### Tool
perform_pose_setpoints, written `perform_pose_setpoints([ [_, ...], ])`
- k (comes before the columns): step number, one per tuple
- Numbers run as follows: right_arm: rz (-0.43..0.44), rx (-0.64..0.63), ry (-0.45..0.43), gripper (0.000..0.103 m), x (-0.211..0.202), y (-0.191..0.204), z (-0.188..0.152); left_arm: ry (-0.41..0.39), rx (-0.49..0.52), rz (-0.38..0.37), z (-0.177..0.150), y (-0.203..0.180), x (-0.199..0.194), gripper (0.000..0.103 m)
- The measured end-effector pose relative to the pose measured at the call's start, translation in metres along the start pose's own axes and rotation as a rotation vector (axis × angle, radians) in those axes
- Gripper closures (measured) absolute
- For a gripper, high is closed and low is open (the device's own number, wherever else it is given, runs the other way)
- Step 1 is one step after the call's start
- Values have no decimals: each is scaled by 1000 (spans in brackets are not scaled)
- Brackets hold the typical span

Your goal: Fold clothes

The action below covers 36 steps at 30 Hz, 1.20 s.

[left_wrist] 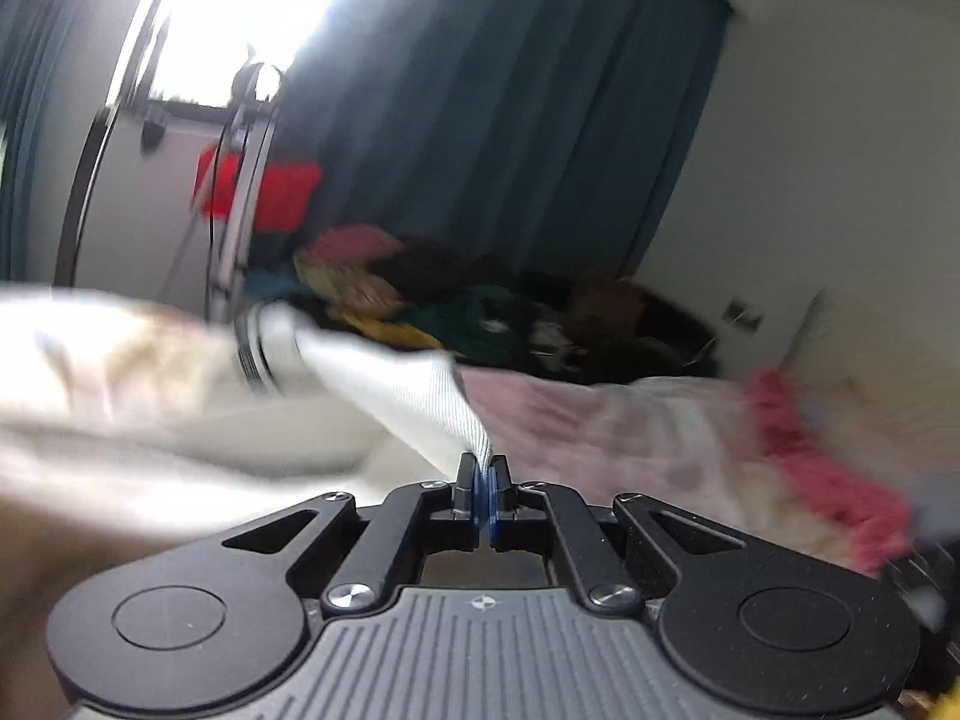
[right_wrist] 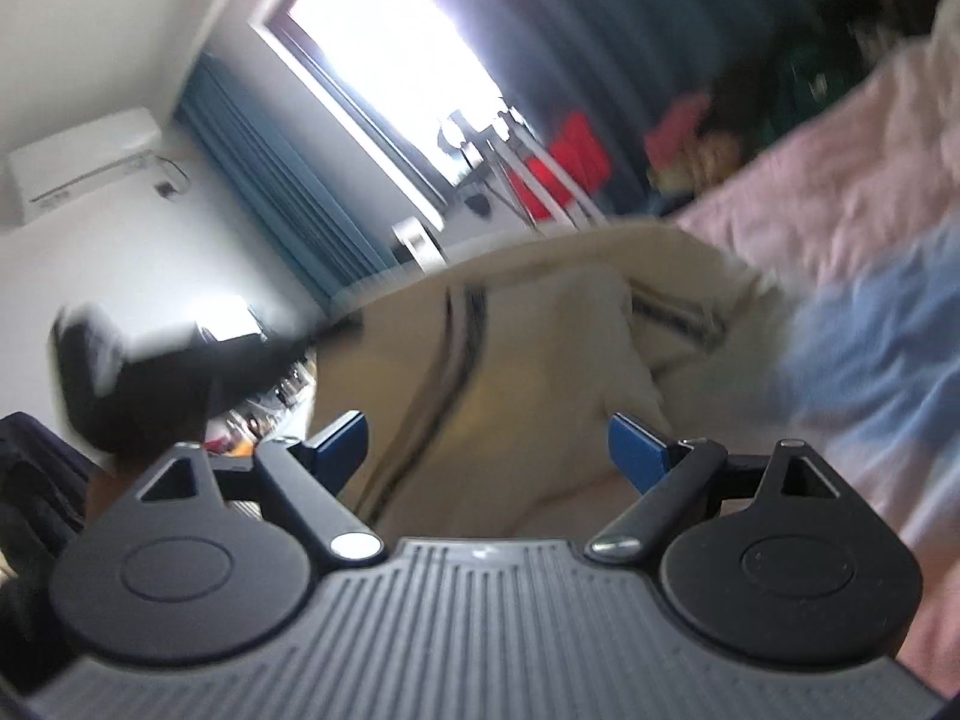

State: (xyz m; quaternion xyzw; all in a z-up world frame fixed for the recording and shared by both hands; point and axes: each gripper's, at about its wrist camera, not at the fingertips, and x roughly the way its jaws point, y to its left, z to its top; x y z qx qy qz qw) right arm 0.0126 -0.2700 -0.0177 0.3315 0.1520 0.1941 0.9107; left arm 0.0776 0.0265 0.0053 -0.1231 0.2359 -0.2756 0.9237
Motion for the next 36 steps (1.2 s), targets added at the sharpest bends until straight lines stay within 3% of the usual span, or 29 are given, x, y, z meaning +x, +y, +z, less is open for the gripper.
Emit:
perform_pose_setpoints([
  [2,7,1,-27,13,-14,5,2,-1,-101,-28,-43,-7,-26,101],
  [5,5,43,-47,13,-27,6,3,54,-156,-13,-86,-14,-42,101],
  [11,-7,190,4,14,-18,-19,-6,150,-121,53,-111,-25,-31,97],
  [14,-23,265,27,16,-12,-34,-16,186,-132,57,-114,-26,-23,82],
  [16,-32,294,38,26,-11,-39,-23,197,-142,58,-116,-29,-18,71],
  [20,-24,355,40,26,-9,-47,-32,188,-164,69,-111,-29,-22,51],
  [24,-15,499,30,26,8,-65,-29,143,-244,57,-106,-20,-45,40],
  [30,-150,323,85,26,75,-61,2,98,-479,-11,-99,28,-43,33],
  [34,-300,420,111,26,136,-85,17,74,-519,9,-96,54,-28,33],
  [36,-352,545,55,26,152,-104,19,91,-544,-20,-97,64,-18,33],
])
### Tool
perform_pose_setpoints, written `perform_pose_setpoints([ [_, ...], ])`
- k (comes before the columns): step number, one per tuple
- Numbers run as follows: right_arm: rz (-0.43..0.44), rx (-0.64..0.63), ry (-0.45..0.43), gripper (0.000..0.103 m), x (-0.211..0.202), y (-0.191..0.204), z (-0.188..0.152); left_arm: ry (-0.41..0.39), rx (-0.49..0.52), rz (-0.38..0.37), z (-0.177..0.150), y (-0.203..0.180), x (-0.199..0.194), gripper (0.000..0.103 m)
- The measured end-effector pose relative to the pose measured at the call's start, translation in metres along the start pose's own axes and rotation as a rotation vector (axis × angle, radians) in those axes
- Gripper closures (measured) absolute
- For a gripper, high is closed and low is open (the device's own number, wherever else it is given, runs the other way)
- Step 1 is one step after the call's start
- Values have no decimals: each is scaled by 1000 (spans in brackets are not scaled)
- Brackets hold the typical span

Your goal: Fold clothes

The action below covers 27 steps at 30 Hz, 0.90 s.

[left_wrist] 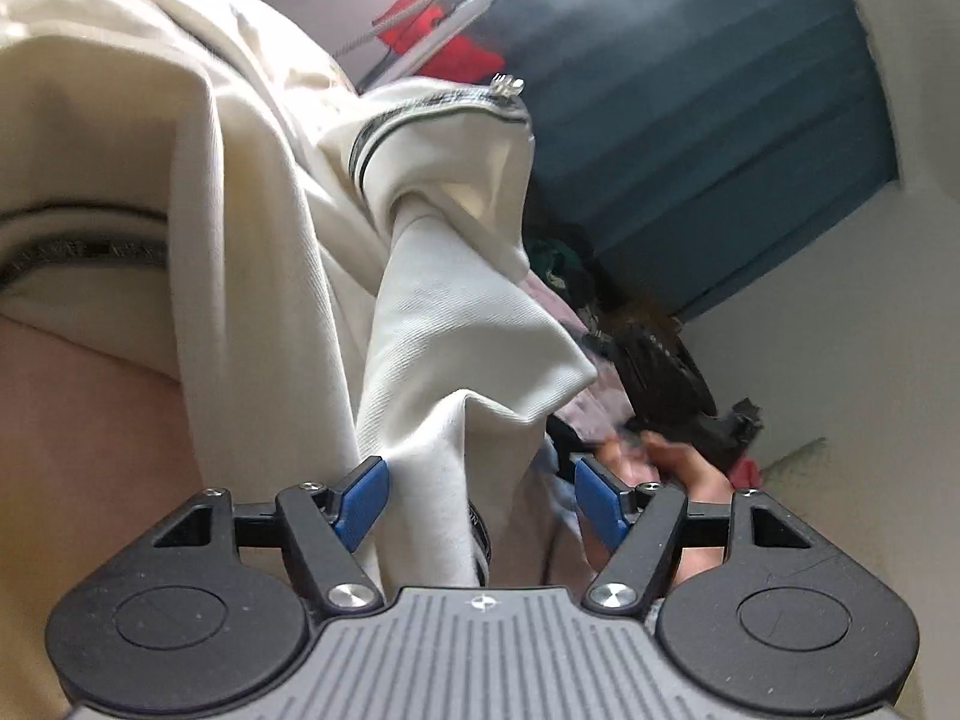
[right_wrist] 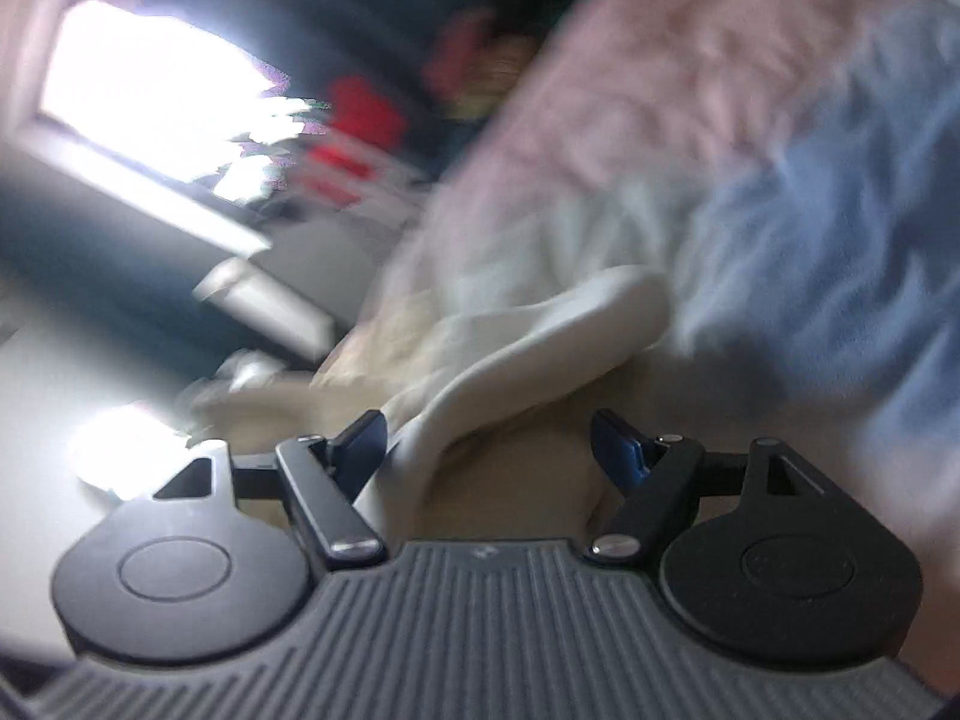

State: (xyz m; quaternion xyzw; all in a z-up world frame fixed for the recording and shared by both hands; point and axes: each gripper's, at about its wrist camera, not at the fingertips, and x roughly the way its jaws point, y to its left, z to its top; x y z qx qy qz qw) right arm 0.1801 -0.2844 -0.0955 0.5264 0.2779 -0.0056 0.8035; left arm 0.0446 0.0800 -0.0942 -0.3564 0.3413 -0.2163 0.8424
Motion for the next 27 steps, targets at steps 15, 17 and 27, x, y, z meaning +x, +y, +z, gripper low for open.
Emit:
perform_pose_setpoints([
  [15,-45,-331,-309,95,-19,79,57,13,10,-137,14,7,24,38],
  [17,-64,-375,-366,95,-42,93,78,32,49,-141,10,-1,25,37],
  [27,-277,-341,-651,95,-214,11,159,46,179,-122,-10,-29,11,34],
])
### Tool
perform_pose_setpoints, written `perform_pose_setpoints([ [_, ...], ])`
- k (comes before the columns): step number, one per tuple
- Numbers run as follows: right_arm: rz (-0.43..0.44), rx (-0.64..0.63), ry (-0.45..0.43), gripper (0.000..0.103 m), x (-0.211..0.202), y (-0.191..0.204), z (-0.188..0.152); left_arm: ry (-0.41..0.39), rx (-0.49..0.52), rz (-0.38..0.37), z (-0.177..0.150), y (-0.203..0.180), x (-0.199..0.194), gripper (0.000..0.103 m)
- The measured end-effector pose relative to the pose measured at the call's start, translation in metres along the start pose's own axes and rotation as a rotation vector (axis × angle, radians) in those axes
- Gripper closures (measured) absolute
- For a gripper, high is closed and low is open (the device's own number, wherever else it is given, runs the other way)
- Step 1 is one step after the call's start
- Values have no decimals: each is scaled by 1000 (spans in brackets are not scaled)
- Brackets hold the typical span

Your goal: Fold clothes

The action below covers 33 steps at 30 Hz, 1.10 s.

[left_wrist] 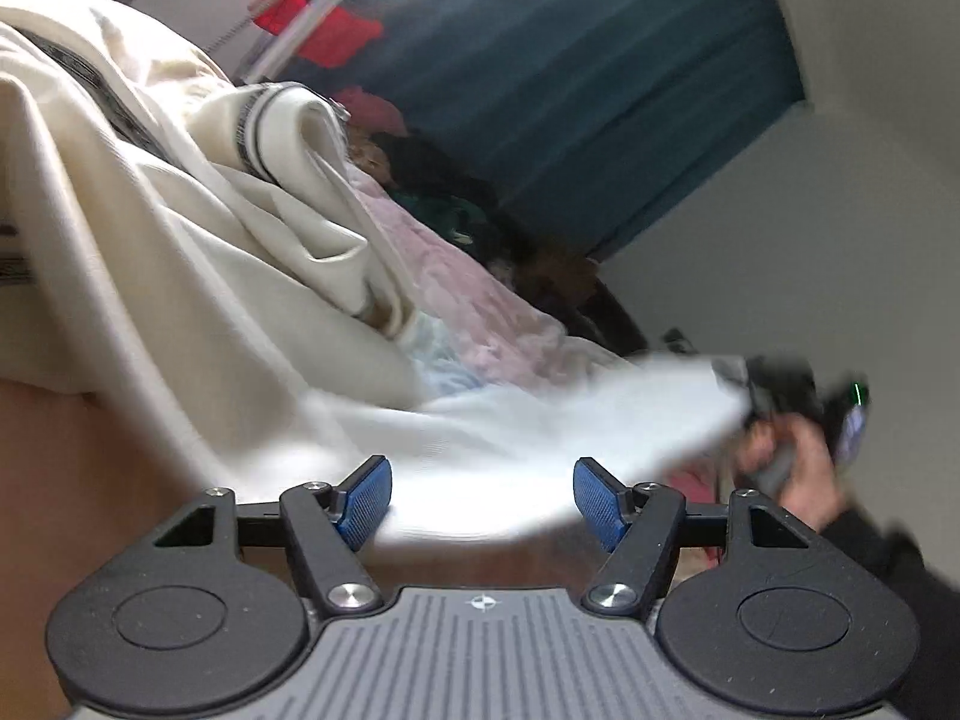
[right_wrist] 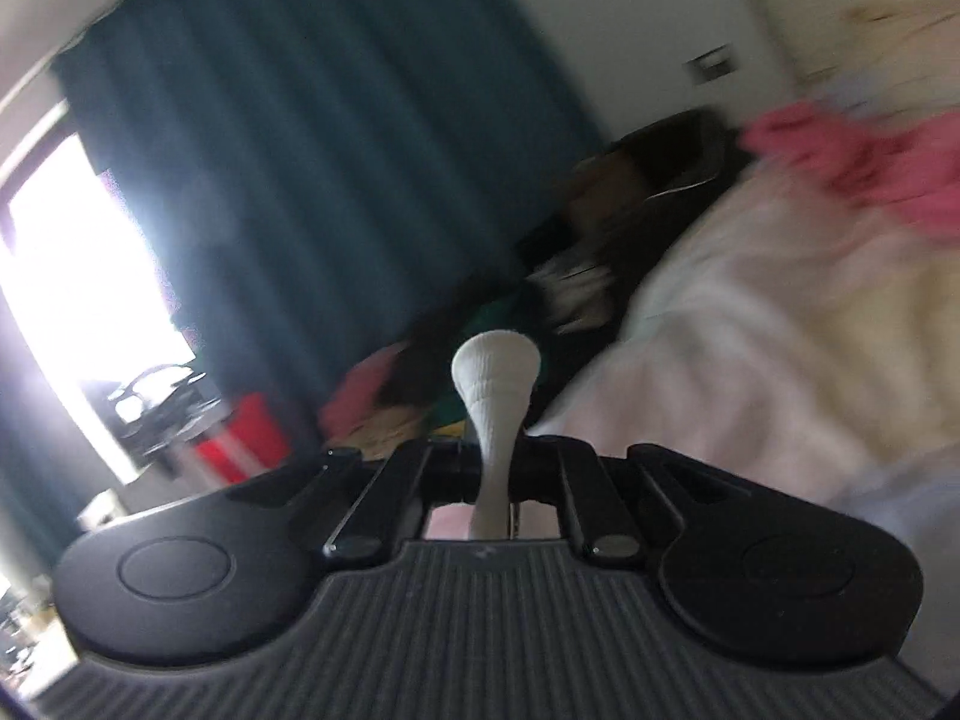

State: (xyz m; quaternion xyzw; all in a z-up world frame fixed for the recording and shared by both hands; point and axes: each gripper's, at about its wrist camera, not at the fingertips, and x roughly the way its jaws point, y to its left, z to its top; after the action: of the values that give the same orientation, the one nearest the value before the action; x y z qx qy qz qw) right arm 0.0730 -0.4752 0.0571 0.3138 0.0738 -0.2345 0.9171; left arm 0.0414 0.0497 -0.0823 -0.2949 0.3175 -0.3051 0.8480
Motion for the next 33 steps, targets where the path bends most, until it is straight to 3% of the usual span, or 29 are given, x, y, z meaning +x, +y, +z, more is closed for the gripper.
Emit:
perform_pose_setpoints([
  [2,-100,22,48,95,-9,-50,-15,-16,-23,29,0,0,-7,34],
  [4,-154,130,123,95,-15,-98,-36,-41,-77,68,5,7,-16,31],
  [7,-185,285,198,95,-23,-154,-66,-87,-190,126,1,22,-42,26],
  [10,-191,502,263,93,-29,-194,-85,-127,-246,274,6,32,-60,21],
  [13,-187,559,276,93,-32,-193,-92,-171,-319,386,14,42,-76,20],
  [17,-163,539,297,92,-25,-185,-97,-254,-563,432,15,80,-97,18],
  [19,-164,572,333,92,-32,-187,-104,-346,-696,441,9,98,-111,18],
  [23,-181,613,399,91,-26,-201,-111,-521,-821,525,4,118,-140,17],
  [25,-196,691,411,71,-26,-212,-116,-590,-881,549,1,129,-149,18],
  [28,-175,780,377,63,-32,-219,-120,-688,-915,556,1,141,-156,29],
  [31,-209,718,342,62,-36,-212,-113,-733,-885,596,12,148,-168,40],
  [33,-218,680,326,63,-34,-210,-109,-730,-911,602,23,156,-175,53],
])
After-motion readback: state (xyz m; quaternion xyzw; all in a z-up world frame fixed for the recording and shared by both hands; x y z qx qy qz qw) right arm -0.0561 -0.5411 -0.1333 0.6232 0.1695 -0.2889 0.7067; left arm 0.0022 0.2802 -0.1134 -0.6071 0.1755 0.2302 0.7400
